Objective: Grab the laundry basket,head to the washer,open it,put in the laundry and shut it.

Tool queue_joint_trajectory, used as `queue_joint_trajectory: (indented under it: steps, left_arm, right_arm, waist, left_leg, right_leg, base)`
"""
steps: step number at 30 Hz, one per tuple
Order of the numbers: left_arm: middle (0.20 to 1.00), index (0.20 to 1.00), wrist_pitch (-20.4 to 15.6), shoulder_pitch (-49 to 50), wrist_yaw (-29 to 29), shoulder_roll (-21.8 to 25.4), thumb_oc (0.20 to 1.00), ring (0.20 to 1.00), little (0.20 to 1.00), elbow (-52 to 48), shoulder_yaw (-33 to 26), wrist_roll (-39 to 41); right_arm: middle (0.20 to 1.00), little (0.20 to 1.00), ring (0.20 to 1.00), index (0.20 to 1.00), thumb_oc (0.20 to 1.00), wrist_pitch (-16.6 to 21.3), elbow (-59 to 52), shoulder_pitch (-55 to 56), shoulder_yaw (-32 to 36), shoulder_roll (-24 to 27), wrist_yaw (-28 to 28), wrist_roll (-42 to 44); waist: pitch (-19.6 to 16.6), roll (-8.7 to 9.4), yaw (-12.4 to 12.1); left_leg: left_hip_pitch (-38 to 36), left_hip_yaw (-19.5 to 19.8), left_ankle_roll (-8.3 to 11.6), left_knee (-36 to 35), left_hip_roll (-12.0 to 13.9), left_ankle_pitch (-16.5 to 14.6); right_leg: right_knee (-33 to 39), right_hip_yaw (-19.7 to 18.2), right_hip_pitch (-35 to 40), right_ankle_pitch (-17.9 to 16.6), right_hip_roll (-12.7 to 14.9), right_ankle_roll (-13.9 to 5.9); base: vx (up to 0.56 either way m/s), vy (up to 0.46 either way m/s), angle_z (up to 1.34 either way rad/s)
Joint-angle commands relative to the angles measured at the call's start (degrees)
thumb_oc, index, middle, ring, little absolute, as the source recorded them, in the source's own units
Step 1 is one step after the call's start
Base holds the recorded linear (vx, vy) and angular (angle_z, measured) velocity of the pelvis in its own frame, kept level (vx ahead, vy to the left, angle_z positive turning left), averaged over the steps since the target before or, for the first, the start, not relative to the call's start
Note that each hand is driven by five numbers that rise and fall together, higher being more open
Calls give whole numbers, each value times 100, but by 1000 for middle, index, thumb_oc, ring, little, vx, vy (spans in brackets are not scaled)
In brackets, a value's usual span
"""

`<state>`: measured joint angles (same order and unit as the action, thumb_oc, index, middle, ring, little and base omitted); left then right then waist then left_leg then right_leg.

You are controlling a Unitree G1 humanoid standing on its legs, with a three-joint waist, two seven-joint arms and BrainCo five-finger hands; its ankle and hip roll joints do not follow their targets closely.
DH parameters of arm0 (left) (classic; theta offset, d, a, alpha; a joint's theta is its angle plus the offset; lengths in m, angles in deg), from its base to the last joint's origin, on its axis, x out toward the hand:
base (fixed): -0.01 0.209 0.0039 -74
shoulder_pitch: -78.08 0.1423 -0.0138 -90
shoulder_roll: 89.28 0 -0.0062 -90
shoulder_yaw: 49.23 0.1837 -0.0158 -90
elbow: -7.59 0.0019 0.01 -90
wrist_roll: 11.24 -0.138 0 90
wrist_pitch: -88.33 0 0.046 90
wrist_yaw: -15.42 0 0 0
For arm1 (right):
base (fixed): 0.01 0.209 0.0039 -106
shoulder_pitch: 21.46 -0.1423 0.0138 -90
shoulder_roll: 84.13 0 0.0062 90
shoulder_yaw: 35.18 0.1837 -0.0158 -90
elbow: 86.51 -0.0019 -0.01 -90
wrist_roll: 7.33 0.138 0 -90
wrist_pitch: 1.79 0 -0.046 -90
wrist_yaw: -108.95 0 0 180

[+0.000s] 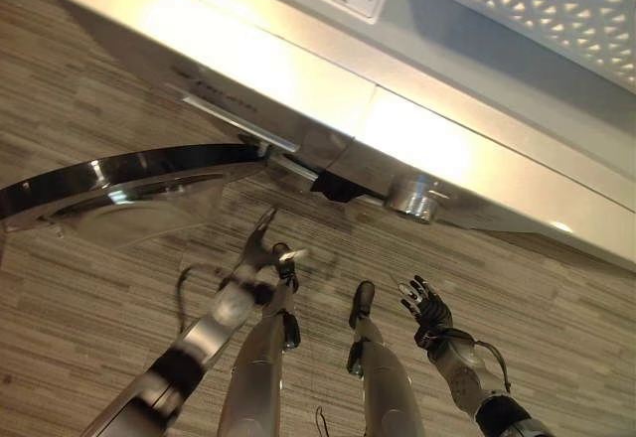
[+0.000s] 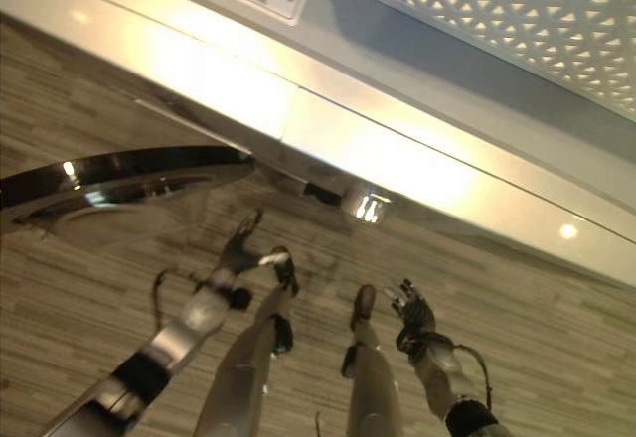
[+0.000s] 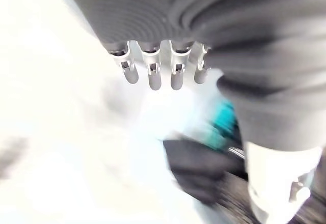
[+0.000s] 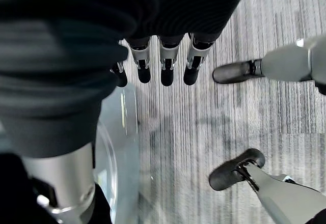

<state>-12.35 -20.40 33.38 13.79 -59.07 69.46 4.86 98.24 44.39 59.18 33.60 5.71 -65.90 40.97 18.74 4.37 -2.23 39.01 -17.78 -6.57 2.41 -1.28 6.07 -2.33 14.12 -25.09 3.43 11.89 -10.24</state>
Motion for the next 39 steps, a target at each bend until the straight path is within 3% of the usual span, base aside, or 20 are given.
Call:
queue_joint_trajectory:
  steps: [1,6,9,10,12,13,18,26,39]
  left_arm:
    - [1000,1000,-451,-665,-352,-250,1000,1000,1000,-263,-157,388]
    - [1000,1000,-455,177,-470,228,1000,1000,1000,-1012,-312,474]
    - [1000,1000,-398,327,-571,84,1000,1000,1000,-919,-200,707]
    - [1000,1000,-392,503,-722,155,1000,1000,1000,-1202,-222,887]
    - [1000,1000,-374,537,-726,194,1000,1000,1000,-1272,-241,888]
    - [1000,1000,-332,654,-768,314,1000,1000,1000,-1306,-292,814]
    - [1000,1000,-327,595,-854,321,1000,1000,1000,-1366,-328,775]
    - [1000,1000,-330,402,-923,154,1000,1000,1000,-1343,-333,711]
    - [1000,1000,-266,111,-881,-300,1000,1000,1000,-1140,127,899]
  right_arm:
    - [1000,1000,1000,1000,1000,9,-623,377,114,-123,24,-535]
    - [1000,1000,1000,1000,1000,-44,-354,546,99,57,133,-655]
    - [1000,1000,1000,1000,1000,-28,503,-198,150,-113,251,-438]
    - [1000,1000,1000,1000,1000,-22,1667,-1241,766,-61,516,-375]
    - [1000,1000,1000,1000,1000,-2,1993,-1573,906,-30,598,-395]
    - [1000,1000,1000,1000,1000,-30,2541,-2210,1087,141,784,-483]
    - [1000,1000,1000,1000,1000,-101,3353,-2913,1450,544,805,-259]
    - [1000,1000,1000,1000,1000,-170,3808,-3579,1594,944,678,-200]
    - [1000,1000,1000,1000,1000,-197,4018,-4365,1495,336,575,-65]
  waist:
    - [143,-91,187]
    - [236,-124,36]
    - [254,-267,-177]
    - [307,-493,-430]
    - [337,-545,-504]
    - [399,-671,-694]
    - [453,-814,-876]
    - [480,-967,-1122]
    - [437,-1154,-1431]
  left_leg:
    - [-265,254,286,10,-159,-686]
    - [-205,435,323,-62,-154,-562]
    - [-117,541,308,-74,-218,-515]
    - [15,671,268,-17,-339,-508]
    - [82,713,253,20,-368,-515]
    - [189,759,234,71,-386,-516]
    - [335,813,215,116,-444,-546]
    - [534,807,168,206,-549,-638]
    - [721,878,119,284,-735,-710]
  right_leg:
    - [-786,202,371,139,-678,347]
    - [-751,370,356,295,-712,449]
    - [-741,511,368,386,-717,506]
    - [-906,677,290,523,-713,581]
    - [-993,726,222,562,-705,598]
    - [-1215,816,47,681,-667,655]
    - [-1415,902,-105,787,-606,672]
    - [-1547,969,-264,862,-520,658]
    - [-1448,1033,-255,880,-515,633]
  base:
    - [-14,-9,11]
    - [-12,-43,13]
    - [8,-44,16]
    - [8,-9,25]
    - [15,-2,39]
    - [26,8,40]
    - [31,7,22]
    - [31,20,4]
    - [38,18,6]
